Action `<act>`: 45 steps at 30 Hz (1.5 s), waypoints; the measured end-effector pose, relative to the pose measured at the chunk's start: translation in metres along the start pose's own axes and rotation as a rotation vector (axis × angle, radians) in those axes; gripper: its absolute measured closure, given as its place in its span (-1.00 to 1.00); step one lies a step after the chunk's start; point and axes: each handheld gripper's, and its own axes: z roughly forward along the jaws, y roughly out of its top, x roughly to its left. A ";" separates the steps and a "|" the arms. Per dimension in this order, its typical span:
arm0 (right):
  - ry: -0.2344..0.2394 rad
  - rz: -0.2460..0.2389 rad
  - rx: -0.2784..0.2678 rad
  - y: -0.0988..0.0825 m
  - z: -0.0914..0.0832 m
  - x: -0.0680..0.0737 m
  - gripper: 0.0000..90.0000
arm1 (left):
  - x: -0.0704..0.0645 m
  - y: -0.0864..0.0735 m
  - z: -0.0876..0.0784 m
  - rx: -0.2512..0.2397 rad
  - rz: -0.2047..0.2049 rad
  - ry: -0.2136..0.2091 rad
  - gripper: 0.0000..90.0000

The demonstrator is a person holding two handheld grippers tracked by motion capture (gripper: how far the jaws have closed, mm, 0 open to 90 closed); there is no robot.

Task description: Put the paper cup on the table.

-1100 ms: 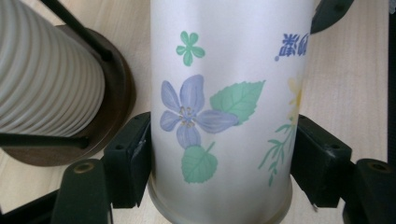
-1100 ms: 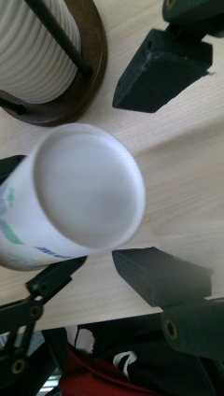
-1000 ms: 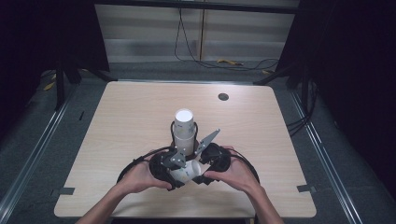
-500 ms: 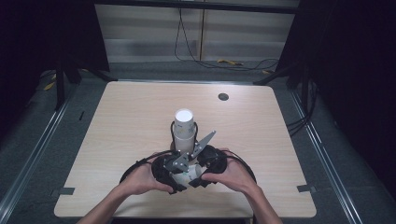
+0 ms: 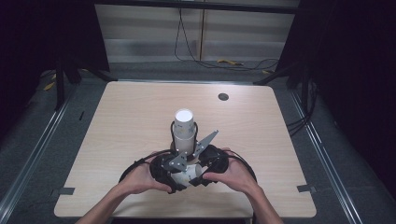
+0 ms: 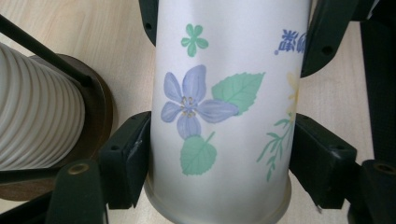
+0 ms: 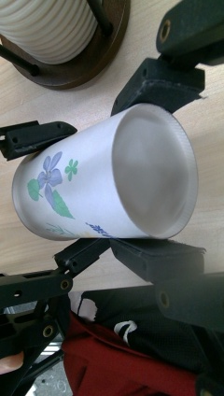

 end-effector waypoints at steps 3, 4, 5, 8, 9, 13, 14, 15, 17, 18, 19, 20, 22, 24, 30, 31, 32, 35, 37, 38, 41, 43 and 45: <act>0.002 -0.004 -0.004 0.000 -0.001 0.000 -0.20 | 0.001 -0.002 -0.001 -0.022 -0.010 -0.008 -0.42; 0.003 0.000 -0.003 0.000 -0.001 0.000 -0.20 | 0.001 -0.003 -0.001 -0.025 -0.017 -0.012 -0.43; 0.004 0.000 -0.003 0.000 -0.001 0.000 -0.20 | 0.002 -0.003 -0.002 -0.028 -0.020 -0.015 -0.43; 0.003 -0.002 -0.002 0.000 -0.001 0.000 -0.19 | 0.003 -0.004 -0.001 -0.050 -0.031 -0.019 -0.44; 0.002 0.000 -0.004 0.000 -0.001 0.000 -0.19 | 0.004 -0.004 -0.002 -0.054 -0.040 -0.020 -0.45; 0.000 -0.001 -0.002 -0.001 -0.001 -0.001 -0.19 | 0.004 -0.005 -0.005 -0.073 -0.069 -0.022 -0.50; -0.001 0.008 0.003 -0.001 -0.002 0.000 -0.19 | 0.004 -0.004 -0.005 -0.076 -0.076 -0.024 -0.51; -0.001 0.007 0.001 -0.001 -0.001 -0.001 -0.19 | 0.005 -0.004 -0.006 -0.081 -0.083 -0.020 -0.55; -0.001 0.006 0.004 -0.001 -0.002 -0.001 -0.19 | 0.005 -0.004 -0.007 -0.084 -0.087 -0.023 -0.59; -0.004 0.005 -0.002 -0.001 -0.002 -0.001 -0.19 | 0.006 -0.004 -0.008 -0.098 -0.097 -0.017 -0.59; -0.004 0.005 -0.002 -0.001 -0.002 -0.001 -0.19 | 0.006 -0.004 -0.008 -0.098 -0.097 -0.017 -0.59; -0.005 0.003 -0.009 -0.001 -0.003 -0.001 -0.19 | 0.007 -0.006 -0.010 -0.113 -0.106 -0.019 -0.60; -0.015 0.010 -0.005 -0.002 -0.005 -0.001 -0.19 | 0.009 -0.007 -0.012 -0.139 -0.125 -0.022 -0.63; -0.017 0.008 -0.011 -0.002 -0.005 -0.002 -0.19 | 0.011 -0.009 -0.014 -0.162 -0.141 -0.030 -0.63; -0.020 0.014 -0.020 -0.004 -0.007 -0.003 -0.19 | 0.014 -0.013 -0.023 -0.229 -0.196 -0.030 -0.63; -0.023 0.019 -0.022 -0.005 -0.008 -0.004 -0.19 | 0.014 -0.013 -0.024 -0.226 -0.200 -0.019 -0.63; -0.025 0.018 -0.024 -0.005 -0.008 -0.004 -0.19 | 0.014 -0.013 -0.025 -0.233 -0.211 -0.010 -0.63; -0.029 0.028 -0.025 -0.007 -0.010 -0.005 -0.19 | 0.013 -0.013 -0.027 -0.240 -0.206 0.008 -0.63; -0.029 0.020 -0.031 -0.008 -0.009 -0.005 -0.19 | 0.011 -0.014 -0.029 -0.251 -0.207 0.035 -0.63; -0.029 0.020 -0.031 -0.008 -0.009 -0.005 -0.19 | 0.011 -0.014 -0.029 -0.251 -0.207 0.035 -0.63; -0.027 0.029 -0.026 -0.011 -0.009 -0.004 -0.19 | 0.012 -0.021 -0.035 -0.307 -0.232 0.053 -0.63; -0.029 0.034 -0.027 -0.012 -0.010 -0.005 -0.19 | 0.012 -0.022 -0.036 -0.318 -0.241 0.052 -0.63; -0.035 0.030 -0.035 -0.012 -0.010 -0.005 -0.19 | 0.012 -0.026 -0.039 -0.338 -0.247 0.044 -0.63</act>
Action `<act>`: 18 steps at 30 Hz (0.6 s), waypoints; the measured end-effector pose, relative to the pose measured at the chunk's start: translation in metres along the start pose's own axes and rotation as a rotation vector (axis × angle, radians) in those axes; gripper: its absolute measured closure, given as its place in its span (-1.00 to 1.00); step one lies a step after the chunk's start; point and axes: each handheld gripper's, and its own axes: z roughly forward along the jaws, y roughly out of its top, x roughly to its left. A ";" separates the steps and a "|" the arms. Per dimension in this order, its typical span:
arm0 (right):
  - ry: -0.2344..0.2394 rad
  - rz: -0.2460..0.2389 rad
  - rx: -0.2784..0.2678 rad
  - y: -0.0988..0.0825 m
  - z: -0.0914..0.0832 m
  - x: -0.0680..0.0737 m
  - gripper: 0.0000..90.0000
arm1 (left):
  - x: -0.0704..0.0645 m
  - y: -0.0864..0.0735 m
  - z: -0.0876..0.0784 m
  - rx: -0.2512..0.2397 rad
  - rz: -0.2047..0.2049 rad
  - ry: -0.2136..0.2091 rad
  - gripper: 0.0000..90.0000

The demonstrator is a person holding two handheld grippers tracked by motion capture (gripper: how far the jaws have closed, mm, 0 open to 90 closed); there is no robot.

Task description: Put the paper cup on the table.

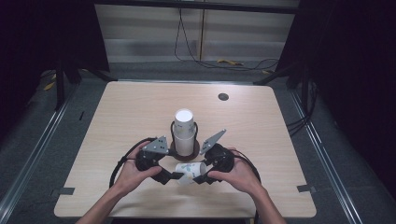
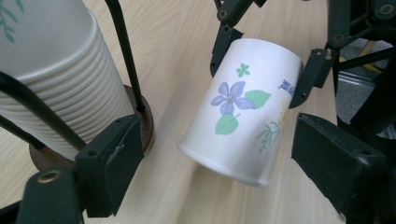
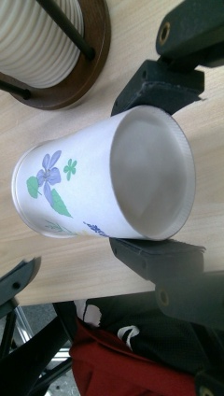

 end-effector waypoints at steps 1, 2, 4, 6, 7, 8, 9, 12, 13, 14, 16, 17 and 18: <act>-0.002 0.002 -0.002 0.000 0.000 0.001 -0.20 | 0.000 -0.001 -0.001 -0.020 -0.004 -0.002 -0.63; -0.003 0.003 -0.003 -0.001 -0.001 0.001 -0.20 | 0.001 -0.002 -0.002 -0.032 -0.013 0.000 -0.63; -0.004 0.006 -0.004 -0.001 -0.001 0.001 -0.20 | 0.002 -0.003 -0.003 -0.035 -0.013 0.003 -0.63; -0.013 0.018 -0.013 -0.004 -0.003 0.000 -0.20 | 0.005 -0.005 -0.006 -0.047 -0.021 0.024 -0.63; -0.016 0.020 -0.014 -0.005 -0.003 -0.001 -0.20 | 0.006 -0.006 -0.006 -0.059 -0.027 0.023 -0.63; -0.021 0.026 -0.016 -0.006 -0.004 -0.001 -0.20 | 0.006 -0.008 -0.005 -0.066 -0.031 0.022 -0.63; -0.018 0.030 -0.024 -0.007 -0.004 -0.002 -0.20 | 0.007 -0.008 -0.005 -0.064 -0.035 0.020 -0.63; -0.018 0.041 -0.038 -0.010 -0.005 -0.004 -0.20 | 0.008 -0.010 -0.004 -0.058 -0.036 0.040 -0.63; -0.018 0.041 -0.038 -0.010 -0.005 -0.004 -0.20 | 0.008 -0.010 -0.004 -0.058 -0.036 0.040 -0.63; -0.020 0.046 -0.048 -0.010 -0.005 -0.004 -0.20 | 0.008 -0.011 -0.003 -0.070 -0.031 0.045 -0.63; -0.022 0.054 -0.048 -0.010 -0.007 -0.004 -0.20 | 0.007 -0.011 -0.003 -0.082 -0.026 0.048 -0.63; -0.018 0.053 -0.066 -0.011 -0.008 -0.004 -0.20 | 0.007 -0.011 -0.004 -0.103 -0.034 0.049 -0.63; -0.021 0.055 -0.074 -0.011 -0.009 -0.004 -0.20 | 0.008 -0.012 -0.004 -0.108 -0.030 0.060 -0.63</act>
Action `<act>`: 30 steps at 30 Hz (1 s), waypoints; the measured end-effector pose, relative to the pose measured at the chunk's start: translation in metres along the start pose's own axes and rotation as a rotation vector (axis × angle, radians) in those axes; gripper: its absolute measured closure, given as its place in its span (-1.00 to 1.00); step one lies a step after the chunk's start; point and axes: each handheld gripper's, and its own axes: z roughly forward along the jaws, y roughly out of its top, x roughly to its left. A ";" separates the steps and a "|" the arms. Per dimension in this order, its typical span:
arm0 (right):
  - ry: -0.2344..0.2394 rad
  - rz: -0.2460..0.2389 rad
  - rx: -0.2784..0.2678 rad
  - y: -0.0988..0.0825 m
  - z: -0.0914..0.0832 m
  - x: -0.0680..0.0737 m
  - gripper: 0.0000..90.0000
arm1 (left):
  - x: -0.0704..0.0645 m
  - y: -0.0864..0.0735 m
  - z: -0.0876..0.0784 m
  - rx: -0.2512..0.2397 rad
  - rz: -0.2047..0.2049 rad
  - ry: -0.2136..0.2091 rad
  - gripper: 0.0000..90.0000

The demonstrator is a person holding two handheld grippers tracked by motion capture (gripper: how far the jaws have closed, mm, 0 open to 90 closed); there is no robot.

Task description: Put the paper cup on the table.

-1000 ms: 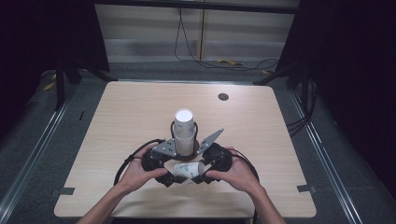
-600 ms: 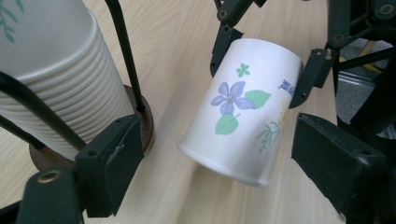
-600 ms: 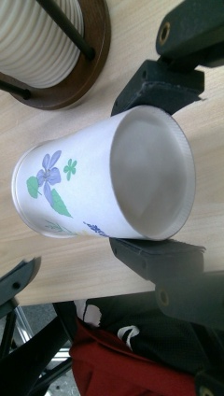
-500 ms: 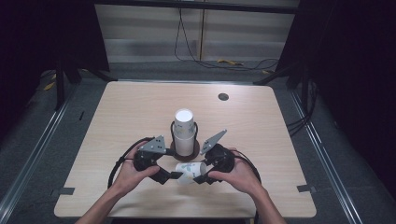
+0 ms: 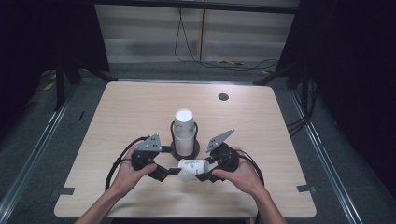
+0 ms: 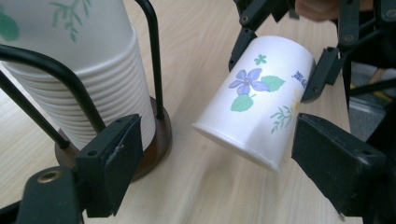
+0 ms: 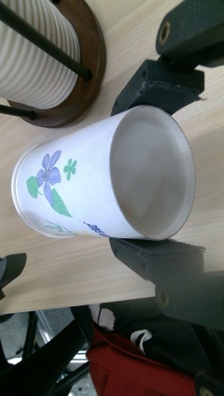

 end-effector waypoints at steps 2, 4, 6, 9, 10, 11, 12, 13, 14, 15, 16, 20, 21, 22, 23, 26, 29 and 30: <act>-0.002 0.002 -0.009 -0.001 -0.002 0.000 -0.20 | 0.000 -0.001 0.000 -0.004 -0.001 0.006 -0.64; 0.003 0.006 -0.027 -0.003 -0.003 -0.002 -0.20 | 0.002 -0.003 0.000 -0.006 -0.012 0.004 -0.64; -0.001 0.013 -0.039 -0.005 -0.005 -0.003 -0.20 | 0.002 -0.005 -0.001 -0.013 -0.017 0.002 -0.64; 0.008 0.011 -0.069 -0.006 -0.006 -0.005 -0.20 | 0.003 -0.005 -0.003 -0.034 -0.027 -0.011 -0.64; 0.008 0.011 -0.069 -0.006 -0.006 -0.005 -0.20 | 0.003 -0.005 -0.003 -0.034 -0.027 -0.011 -0.64; 0.006 0.011 -0.078 -0.007 -0.007 -0.005 -0.20 | 0.003 -0.004 -0.004 -0.046 -0.026 -0.013 -0.64; 0.009 0.011 -0.083 -0.007 -0.007 -0.006 -0.20 | 0.003 -0.004 -0.005 -0.047 -0.030 -0.016 -0.64; 0.010 0.014 -0.090 -0.008 -0.007 -0.006 -0.20 | 0.003 -0.005 -0.006 -0.051 -0.031 -0.019 -0.64; 0.007 0.014 -0.094 -0.008 -0.007 -0.007 -0.20 | 0.003 -0.005 -0.006 -0.051 -0.031 -0.019 -0.64; 0.008 0.017 -0.104 -0.009 -0.007 -0.007 -0.20 | 0.003 -0.005 -0.007 -0.059 -0.035 -0.021 -0.64; 0.010 0.019 -0.112 -0.009 -0.008 -0.008 -0.20 | 0.003 -0.005 -0.007 -0.059 -0.035 -0.021 -0.64; 0.013 0.027 -0.153 -0.011 -0.011 -0.008 -0.19 | 0.003 -0.005 -0.010 -0.069 -0.040 -0.021 -0.64; 0.016 0.029 -0.166 -0.012 -0.012 -0.009 -0.19 | 0.002 -0.005 -0.010 -0.070 -0.037 -0.015 -0.64; 0.016 0.029 -0.166 -0.012 -0.012 -0.009 -0.19 | 0.002 -0.005 -0.010 -0.070 -0.037 -0.015 -0.64; 0.020 0.037 -0.179 -0.014 -0.012 -0.011 -0.19 | 0.002 -0.005 -0.011 -0.078 -0.037 -0.007 -0.65; 0.027 0.044 -0.201 -0.016 -0.013 -0.012 -0.19 | 0.002 -0.004 -0.011 -0.086 -0.056 -0.027 -0.65; 0.036 0.046 -0.222 -0.016 -0.015 -0.013 -0.19 | 0.002 -0.004 -0.011 -0.086 -0.053 -0.030 -0.65; 0.040 0.043 -0.238 -0.017 -0.016 -0.012 -0.19 | 0.002 -0.004 -0.012 -0.084 -0.053 -0.031 -0.65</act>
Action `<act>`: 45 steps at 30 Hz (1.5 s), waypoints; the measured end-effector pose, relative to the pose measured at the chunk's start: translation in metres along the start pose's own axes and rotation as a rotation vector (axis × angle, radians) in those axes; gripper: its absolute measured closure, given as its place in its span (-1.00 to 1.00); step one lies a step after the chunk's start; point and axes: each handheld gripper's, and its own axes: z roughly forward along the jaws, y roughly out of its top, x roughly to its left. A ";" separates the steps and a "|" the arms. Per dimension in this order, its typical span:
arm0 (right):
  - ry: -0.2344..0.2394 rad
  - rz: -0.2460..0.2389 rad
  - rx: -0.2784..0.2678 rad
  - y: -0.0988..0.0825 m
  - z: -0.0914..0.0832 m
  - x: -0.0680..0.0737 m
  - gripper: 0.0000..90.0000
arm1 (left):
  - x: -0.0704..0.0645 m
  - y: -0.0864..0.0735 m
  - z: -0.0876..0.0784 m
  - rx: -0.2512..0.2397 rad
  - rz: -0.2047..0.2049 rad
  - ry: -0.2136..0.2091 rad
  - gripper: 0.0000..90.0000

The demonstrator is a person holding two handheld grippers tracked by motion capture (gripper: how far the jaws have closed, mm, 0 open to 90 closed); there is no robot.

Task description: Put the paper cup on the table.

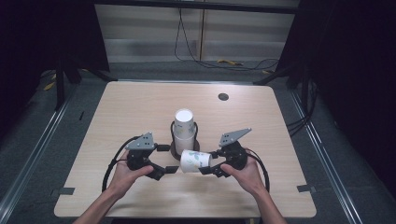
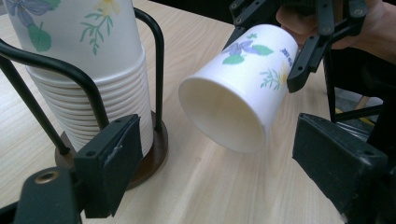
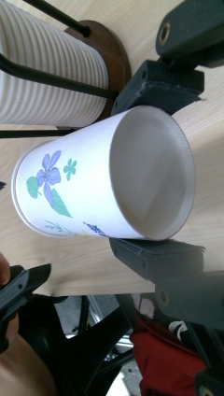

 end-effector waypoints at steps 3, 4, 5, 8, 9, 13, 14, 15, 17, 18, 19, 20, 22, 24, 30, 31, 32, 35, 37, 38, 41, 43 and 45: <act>0.008 0.005 -0.022 0.000 -0.001 -0.001 -0.19 | -0.001 0.001 -0.001 -0.005 -0.005 -0.004 -0.65; 0.016 0.011 -0.032 0.000 -0.001 -0.001 -0.19 | -0.001 0.001 -0.001 -0.009 -0.007 -0.001 -0.65; 0.020 0.012 -0.039 0.000 -0.002 -0.001 -0.19 | -0.001 0.001 -0.001 -0.013 -0.005 -0.003 -0.65; 0.017 0.008 -0.050 -0.001 -0.002 -0.001 -0.19 | -0.002 0.002 -0.002 -0.021 -0.006 -0.005 -0.65; 0.016 0.007 -0.054 -0.001 -0.003 -0.001 -0.19 | -0.003 0.002 -0.002 -0.022 -0.005 -0.008 -0.65; 0.025 0.007 -0.083 -0.001 -0.004 0.000 -0.19 | -0.004 0.004 -0.003 -0.043 -0.004 -0.014 -0.65; 0.026 0.004 -0.093 -0.001 -0.005 0.000 -0.19 | -0.005 0.004 -0.003 -0.047 -0.004 -0.020 -0.65; 0.027 0.002 -0.098 0.000 -0.005 0.000 -0.19 | -0.005 0.004 -0.003 -0.057 -0.005 -0.029 -0.65; 0.028 0.000 -0.113 0.000 -0.006 0.000 -0.19 | -0.005 0.005 -0.004 -0.067 -0.002 -0.039 -0.65; 0.030 0.000 -0.120 0.000 -0.007 0.000 -0.19 | -0.005 0.005 -0.004 -0.067 -0.002 -0.039 -0.65; 0.030 0.000 -0.120 0.000 -0.007 0.000 -0.19 | -0.006 0.005 -0.004 -0.073 -0.006 -0.045 -0.65; 0.031 -0.003 -0.134 0.000 -0.008 0.000 -0.19 | -0.006 0.006 -0.004 -0.075 0.001 -0.047 -0.65; 0.042 -0.005 -0.150 -0.001 -0.009 0.000 -0.18 | -0.006 0.006 -0.004 -0.077 0.002 -0.049 -0.65; 0.048 -0.008 -0.165 -0.001 -0.009 0.000 -0.18 | -0.006 0.006 -0.004 -0.080 0.002 -0.052 -0.65; 0.064 -0.009 -0.190 0.000 -0.010 0.001 -0.18 | -0.008 0.005 0.001 -0.077 -0.006 -0.072 -0.65; 0.064 -0.009 -0.190 0.000 -0.010 0.001 -0.18 | -0.008 0.005 0.001 -0.077 -0.006 -0.072 -0.65; 0.070 -0.008 -0.196 0.000 -0.010 0.001 -0.18 | -0.008 0.005 0.002 -0.072 -0.005 -0.072 -0.65; 0.085 -0.009 -0.203 0.001 -0.008 0.002 -0.18 | -0.007 0.005 0.003 -0.084 -0.018 -0.091 -0.65; 0.090 -0.011 -0.201 0.001 -0.008 0.003 -0.18 | -0.007 0.005 0.002 -0.095 -0.023 -0.101 -0.65; 0.107 -0.012 -0.203 0.001 -0.007 0.004 -0.18 | -0.006 0.006 0.002 -0.105 -0.026 -0.092 -0.65; 0.117 -0.020 -0.203 0.002 -0.005 0.005 -0.18 | -0.006 0.006 0.002 -0.109 -0.024 -0.092 -0.65; 0.119 -0.022 -0.199 0.003 -0.004 0.006 -0.18 | -0.006 0.006 0.003 -0.105 -0.027 -0.083 -0.65; 0.121 -0.024 -0.201 0.003 -0.003 0.006 -0.18 | -0.005 0.006 0.004 -0.104 -0.032 -0.079 -0.65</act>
